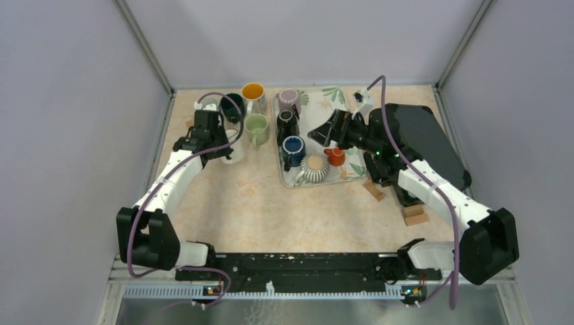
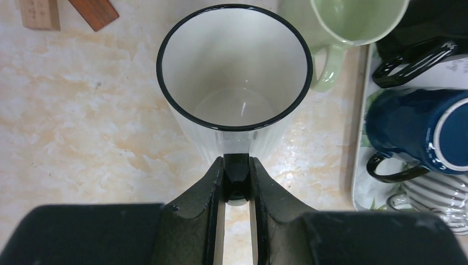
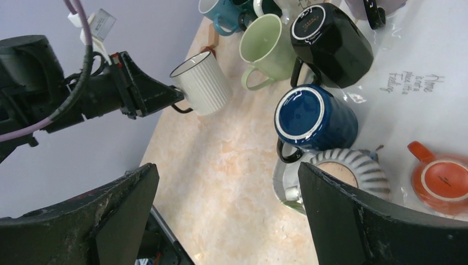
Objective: Turn the mug right side up
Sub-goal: Place the cup at the center of the board.
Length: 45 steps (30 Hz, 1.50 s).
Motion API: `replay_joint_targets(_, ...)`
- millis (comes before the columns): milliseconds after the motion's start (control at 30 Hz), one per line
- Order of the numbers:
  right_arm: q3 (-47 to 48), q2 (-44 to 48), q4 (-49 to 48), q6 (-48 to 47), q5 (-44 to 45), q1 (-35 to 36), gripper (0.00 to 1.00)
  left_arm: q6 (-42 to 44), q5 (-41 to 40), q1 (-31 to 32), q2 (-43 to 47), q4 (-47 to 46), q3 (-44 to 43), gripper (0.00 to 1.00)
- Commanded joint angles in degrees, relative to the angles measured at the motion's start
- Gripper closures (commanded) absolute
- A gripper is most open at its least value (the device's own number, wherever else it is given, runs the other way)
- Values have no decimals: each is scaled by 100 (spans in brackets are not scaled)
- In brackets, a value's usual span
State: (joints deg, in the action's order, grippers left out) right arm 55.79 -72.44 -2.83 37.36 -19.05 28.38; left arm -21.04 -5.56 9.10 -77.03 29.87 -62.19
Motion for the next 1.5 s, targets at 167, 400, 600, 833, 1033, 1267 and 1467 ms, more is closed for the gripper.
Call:
replay_joint_targets(167, -7, 555, 470, -299, 151, 60, 2, -138, -139, -58, -228, -1032, 135, 100)
replay_joint_targets(400, -75, 692, 564, -339, 172, 58, 2, -208, -137, -58, -447, -1160, 180, 100)
replay_joint_targets(600, -160, 745, 603, -377, 193, 61, 2, -222, -94, -58, -639, -1254, 155, 100)
replay_joint_targets(833, -209, 783, 630, -412, 251, 61, 1, -203, -86, -58, -775, -1306, 146, 100)
replay_joint_targets(1033, -252, 790, 610, -427, 291, 62, 1, -154, 54, -49, -857, -1208, 102, 100)
replay_joint_targets(1267, -155, 699, 646, -493, 288, 62, 1, -58, 204, -36, -976, -1174, 56, 100)
replay_joint_targets(1467, -189, 690, 643, -502, 314, 61, 1, -17, 266, 21, -1141, -1143, -50, 100)
